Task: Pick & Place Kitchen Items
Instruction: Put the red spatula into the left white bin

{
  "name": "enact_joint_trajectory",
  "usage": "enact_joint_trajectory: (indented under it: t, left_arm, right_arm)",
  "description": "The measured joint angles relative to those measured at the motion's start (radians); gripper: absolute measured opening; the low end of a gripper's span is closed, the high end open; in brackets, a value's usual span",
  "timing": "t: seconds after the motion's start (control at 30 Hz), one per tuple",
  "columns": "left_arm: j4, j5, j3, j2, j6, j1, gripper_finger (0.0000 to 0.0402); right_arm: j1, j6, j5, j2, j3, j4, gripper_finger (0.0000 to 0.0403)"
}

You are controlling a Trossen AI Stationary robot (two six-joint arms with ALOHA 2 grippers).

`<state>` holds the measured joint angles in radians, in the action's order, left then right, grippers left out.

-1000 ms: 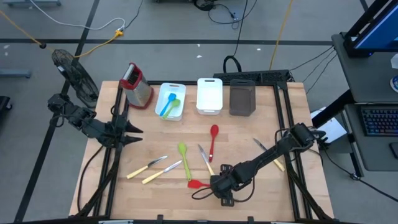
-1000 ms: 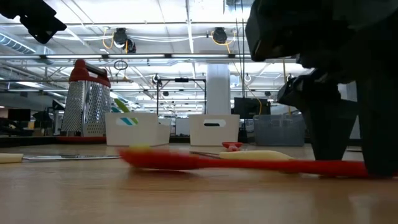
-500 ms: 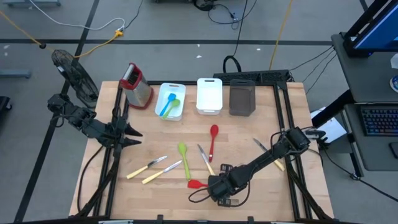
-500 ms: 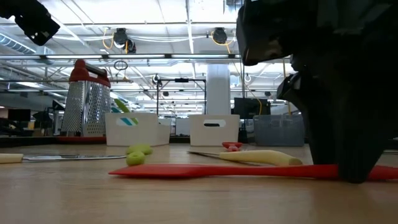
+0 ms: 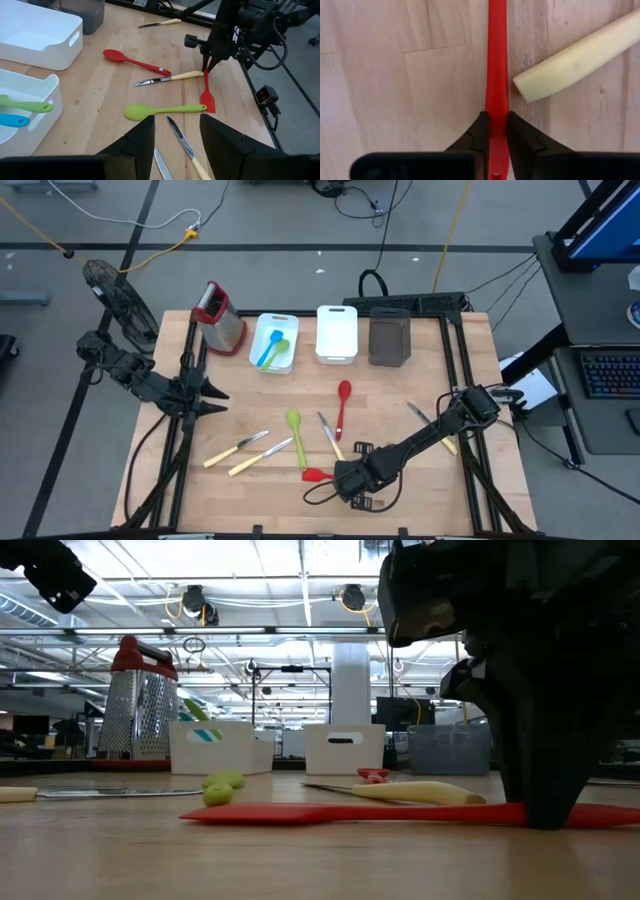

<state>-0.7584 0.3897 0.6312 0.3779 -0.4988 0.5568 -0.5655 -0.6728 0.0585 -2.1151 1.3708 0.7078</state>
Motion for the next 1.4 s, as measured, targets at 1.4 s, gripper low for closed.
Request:
enact_joint_trajectory:
  t: [1.4]
  left_arm:
    - [0.110, 0.003, 0.000, 0.000, -0.003, 0.000, 0.0159]
  right_arm:
    - [0.008, 0.114, 0.108, 0.139, -0.007, -0.063, 0.0032]
